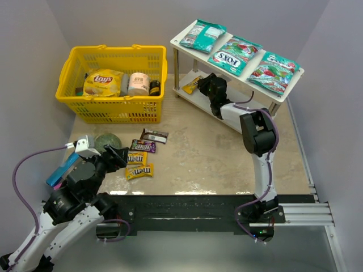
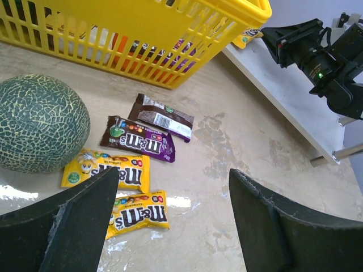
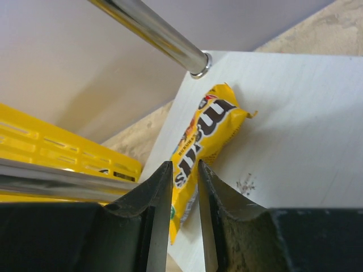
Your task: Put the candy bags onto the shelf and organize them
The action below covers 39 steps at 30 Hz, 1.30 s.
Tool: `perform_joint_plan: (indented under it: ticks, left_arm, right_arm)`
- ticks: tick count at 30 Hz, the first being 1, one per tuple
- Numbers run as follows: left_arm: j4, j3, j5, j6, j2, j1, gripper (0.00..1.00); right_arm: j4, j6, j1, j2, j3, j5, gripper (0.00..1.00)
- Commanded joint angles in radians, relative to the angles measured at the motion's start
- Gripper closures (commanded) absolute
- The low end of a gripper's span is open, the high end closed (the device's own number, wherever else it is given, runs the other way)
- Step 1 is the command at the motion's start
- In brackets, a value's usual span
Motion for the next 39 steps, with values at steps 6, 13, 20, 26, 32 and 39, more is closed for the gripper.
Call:
perform_joint_plan:
  ticks: [6,13,20,26,32,39]
  left_arm:
    - [0.031,0.004,-0.029,-0.015,-0.035,0.003,0.16]
    - [0.028,0.004,-0.034,-0.018,-0.038,0.002,0.17]
    - [0.028,0.004,-0.032,-0.018,-0.038,0.003,0.17]
    - [0.026,0.004,-0.032,-0.018,-0.043,0.003,0.17]
    - [0.028,0.004,-0.032,-0.018,-0.041,0.003,0.17]
    - [0.029,0.002,-0.029,-0.017,-0.041,0.003,0.16]
  right_arm:
    - [0.140,-0.031,-0.006,0.027,0.068,-0.091,0.73]
    - [0.063,0.010,-0.006,0.137,0.187,-0.102,0.74]
    - [-0.038,0.021,-0.012,0.199,0.256,-0.094,0.74]
    - [0.020,0.016,-0.016,0.162,0.235,-0.126,0.74]
    - [0.169,0.046,-0.014,0.061,0.112,-0.144,0.74]
    - [0.289,0.118,-0.014,-0.057,-0.025,-0.209,0.71]
